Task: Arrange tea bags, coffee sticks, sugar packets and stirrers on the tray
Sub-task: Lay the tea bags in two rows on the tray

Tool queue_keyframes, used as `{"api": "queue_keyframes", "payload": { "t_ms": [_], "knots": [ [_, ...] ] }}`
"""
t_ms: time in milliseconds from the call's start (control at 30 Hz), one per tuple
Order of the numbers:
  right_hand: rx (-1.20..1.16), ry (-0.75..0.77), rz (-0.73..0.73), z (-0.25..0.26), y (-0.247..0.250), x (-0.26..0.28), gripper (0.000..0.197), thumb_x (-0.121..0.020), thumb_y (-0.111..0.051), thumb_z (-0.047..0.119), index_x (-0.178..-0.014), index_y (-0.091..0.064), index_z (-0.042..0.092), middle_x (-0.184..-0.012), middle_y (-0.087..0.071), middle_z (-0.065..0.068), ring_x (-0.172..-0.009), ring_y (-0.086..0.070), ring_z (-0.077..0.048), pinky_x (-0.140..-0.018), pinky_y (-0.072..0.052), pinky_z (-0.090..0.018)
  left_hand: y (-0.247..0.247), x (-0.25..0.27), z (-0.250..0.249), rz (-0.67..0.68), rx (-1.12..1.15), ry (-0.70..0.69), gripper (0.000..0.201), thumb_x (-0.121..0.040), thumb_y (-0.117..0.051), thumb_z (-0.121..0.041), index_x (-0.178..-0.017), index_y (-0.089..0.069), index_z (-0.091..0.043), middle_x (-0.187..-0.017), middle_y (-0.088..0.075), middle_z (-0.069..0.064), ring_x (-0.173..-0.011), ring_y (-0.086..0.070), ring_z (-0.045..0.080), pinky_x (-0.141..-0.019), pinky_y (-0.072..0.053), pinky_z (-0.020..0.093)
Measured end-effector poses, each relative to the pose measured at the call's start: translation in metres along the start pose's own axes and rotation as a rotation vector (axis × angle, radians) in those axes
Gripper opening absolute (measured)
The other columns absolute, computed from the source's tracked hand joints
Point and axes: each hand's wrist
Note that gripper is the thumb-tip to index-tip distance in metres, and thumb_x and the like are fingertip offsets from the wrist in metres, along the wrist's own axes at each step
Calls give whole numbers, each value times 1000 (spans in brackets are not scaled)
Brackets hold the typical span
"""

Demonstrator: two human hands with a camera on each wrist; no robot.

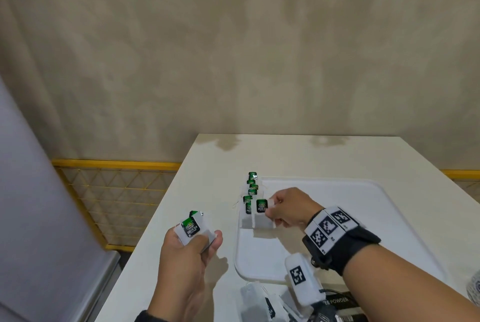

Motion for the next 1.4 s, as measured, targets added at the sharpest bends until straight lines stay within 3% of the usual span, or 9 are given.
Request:
{"api": "queue_keyframes", "payload": {
  "t_ms": [167, 300, 567, 733, 867, 967, 1067, 1267, 1400],
  "knots": [
    [123, -94, 110, 2, -20, -12, 26, -86, -69, 18, -66, -53, 14, -69, -64, -7, -66, -58, -20, -77, -57, -34, -2, 1, 4, 38, -27, 34, 36, -90, -45, 16, -120, -48, -3, -122, -55, 24, -98, -65, 40, -67, -59, 28],
    [162, -180, 129, 9, -26, -9, 30, -90, -66, 20, -66, -49, 12, -64, -61, -7, -53, -53, -17, -53, -43, -24, -2, 3, 5, 59, -31, 47, 37, -89, -46, 16, -122, -47, -1, -121, -55, 24, -98, -65, 41, -63, -60, 27],
    [26, -173, 123, 9, -31, -9, 23, -88, -68, 18, -71, -54, 13, -70, -67, -8, -66, -60, -22, -65, -48, -30, 3, 2, 6, 80, -30, 48, 38, -89, -45, 17, -122, -48, -3, -120, -56, 23, -94, -67, 39, -65, -60, 29],
    [33, -153, 96, 11, -34, -9, 27, -88, -66, 20, -67, -51, 15, -72, -65, -7, -63, -59, -20, -48, -41, -22, 2, 3, 7, 78, -30, 48, 38, -89, -45, 17, -122, -48, -4, -120, -56, 23, -93, -67, 39, -64, -60, 28],
    [93, -147, 23, 11, -34, -11, 24, -86, -68, 21, -69, -52, 19, -69, -64, -2, -52, -57, -13, -42, -43, -19, 4, 3, 7, 72, -30, 54, 39, -89, -46, 17, -121, -48, -4, -122, -55, 24, -95, -67, 40, -61, -60, 28],
    [98, -187, 35, 13, -35, -10, 22, -89, -66, 18, -75, -49, 15, -75, -63, -6, -50, -50, -14, -44, -39, -22, 4, 4, 6, 64, -38, 54, 37, -89, -46, 17, -119, -48, -4, -122, -55, 24, -95, -66, 40, -60, -60, 27],
    [-6, -221, 15, 15, -34, -7, 21, -89, -67, 12, -80, -48, 12, -71, -61, -11, -42, -51, -15, -36, -35, -17, 4, 4, 4, 56, -45, 54, 35, -89, -47, 16, -115, -49, -7, -121, -55, 23, -95, -66, 40, -63, -61, 29],
    [151, -138, 13, 12, -36, -8, 27, -84, -69, 13, -76, -43, 15, -75, -65, -8, -57, -55, -20, -50, -41, -24, 1, 5, 4, 66, -35, 69, 36, -89, -45, 16, -119, -48, -3, -123, -54, 23, -95, -66, 41, -66, -60, 32],
    [249, -27, -28, 11, -30, -3, 32, -81, -72, 20, -83, -41, 19, -77, -53, 1, -67, -51, -17, -54, -37, -22, 0, 8, 1, 87, 9, 80, 28, -91, -36, 14, -103, -55, -4, -115, -59, 20, -94, -66, 42, -69, -60, 37]
  ]
}}
Point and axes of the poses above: each hand's wrist, its own x-axis away from the middle knuckle, its own y-axis out of the back of the hand, z = x × y
